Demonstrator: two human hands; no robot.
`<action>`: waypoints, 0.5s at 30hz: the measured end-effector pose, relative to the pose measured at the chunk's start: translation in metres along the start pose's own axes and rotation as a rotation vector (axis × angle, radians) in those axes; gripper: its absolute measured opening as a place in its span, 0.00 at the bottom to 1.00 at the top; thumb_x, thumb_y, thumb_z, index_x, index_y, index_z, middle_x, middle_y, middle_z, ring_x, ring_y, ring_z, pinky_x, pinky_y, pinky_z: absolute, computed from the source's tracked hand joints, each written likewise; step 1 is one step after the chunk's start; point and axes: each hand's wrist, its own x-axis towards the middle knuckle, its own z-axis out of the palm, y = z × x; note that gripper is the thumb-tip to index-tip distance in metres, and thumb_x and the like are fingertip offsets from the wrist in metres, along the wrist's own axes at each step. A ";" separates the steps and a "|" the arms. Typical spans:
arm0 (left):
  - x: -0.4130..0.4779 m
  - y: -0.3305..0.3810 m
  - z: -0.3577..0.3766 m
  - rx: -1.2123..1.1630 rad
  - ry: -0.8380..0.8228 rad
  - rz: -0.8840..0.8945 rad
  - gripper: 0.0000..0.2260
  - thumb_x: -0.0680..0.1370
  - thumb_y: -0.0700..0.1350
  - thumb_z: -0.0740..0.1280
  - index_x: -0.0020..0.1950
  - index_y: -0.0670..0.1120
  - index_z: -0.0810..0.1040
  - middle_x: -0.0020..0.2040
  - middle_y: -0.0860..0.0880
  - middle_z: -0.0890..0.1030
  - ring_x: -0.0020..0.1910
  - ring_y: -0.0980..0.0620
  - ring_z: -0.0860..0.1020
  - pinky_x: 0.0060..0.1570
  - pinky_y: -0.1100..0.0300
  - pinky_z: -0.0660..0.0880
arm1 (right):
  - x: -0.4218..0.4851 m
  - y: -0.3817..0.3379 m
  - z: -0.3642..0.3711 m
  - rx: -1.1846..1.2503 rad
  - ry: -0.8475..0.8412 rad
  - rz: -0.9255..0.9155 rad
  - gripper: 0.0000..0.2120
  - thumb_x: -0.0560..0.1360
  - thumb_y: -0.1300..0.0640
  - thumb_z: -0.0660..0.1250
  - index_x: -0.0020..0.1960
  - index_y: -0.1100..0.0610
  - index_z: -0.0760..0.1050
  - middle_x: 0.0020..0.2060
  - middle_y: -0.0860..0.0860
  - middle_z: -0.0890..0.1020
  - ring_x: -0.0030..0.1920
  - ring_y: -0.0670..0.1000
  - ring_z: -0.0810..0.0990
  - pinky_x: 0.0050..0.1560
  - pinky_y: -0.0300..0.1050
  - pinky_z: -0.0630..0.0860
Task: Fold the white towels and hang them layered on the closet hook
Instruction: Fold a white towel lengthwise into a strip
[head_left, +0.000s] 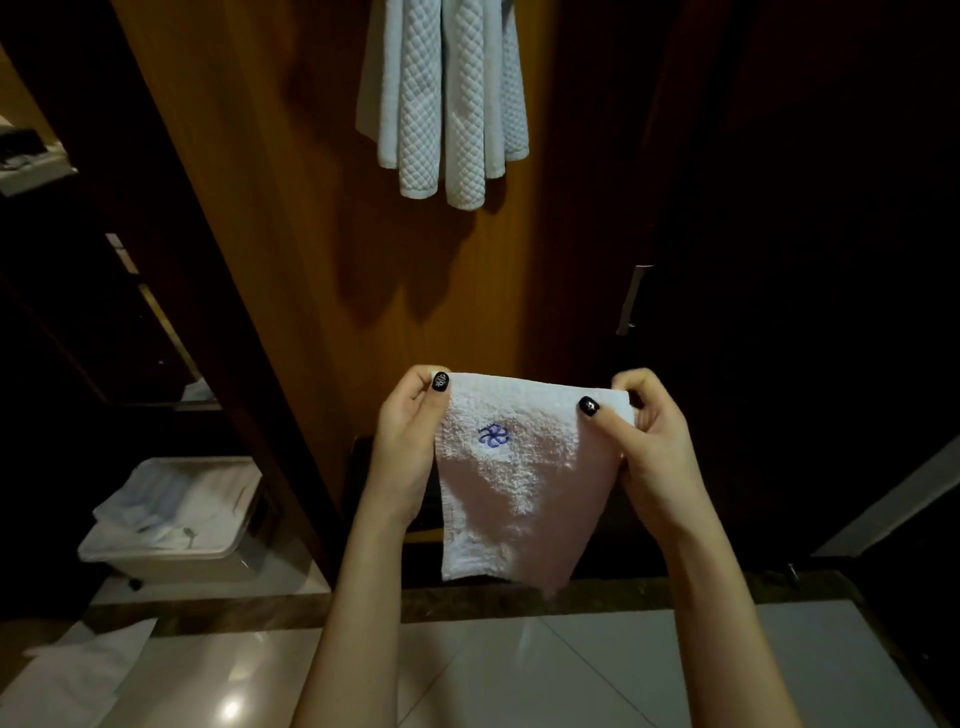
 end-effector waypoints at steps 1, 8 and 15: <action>0.000 0.000 -0.001 -0.010 -0.006 0.009 0.06 0.76 0.56 0.65 0.43 0.57 0.79 0.42 0.47 0.76 0.44 0.45 0.73 0.47 0.48 0.69 | 0.000 0.000 -0.002 0.027 -0.012 0.014 0.09 0.70 0.56 0.74 0.47 0.49 0.75 0.35 0.51 0.83 0.34 0.50 0.83 0.31 0.43 0.79; 0.000 0.002 0.001 0.002 -0.034 0.036 0.05 0.76 0.55 0.66 0.42 0.58 0.79 0.41 0.47 0.75 0.44 0.46 0.72 0.45 0.50 0.69 | 0.004 0.002 -0.009 -0.202 0.039 0.001 0.06 0.74 0.61 0.72 0.41 0.58 0.75 0.31 0.45 0.80 0.33 0.42 0.79 0.33 0.33 0.74; -0.005 0.002 0.008 -0.084 -0.033 -0.056 0.07 0.77 0.50 0.64 0.42 0.55 0.80 0.44 0.43 0.74 0.47 0.44 0.71 0.51 0.46 0.68 | -0.003 -0.001 -0.006 0.131 -0.017 0.143 0.09 0.72 0.59 0.72 0.41 0.57 0.72 0.31 0.48 0.79 0.31 0.45 0.79 0.29 0.37 0.74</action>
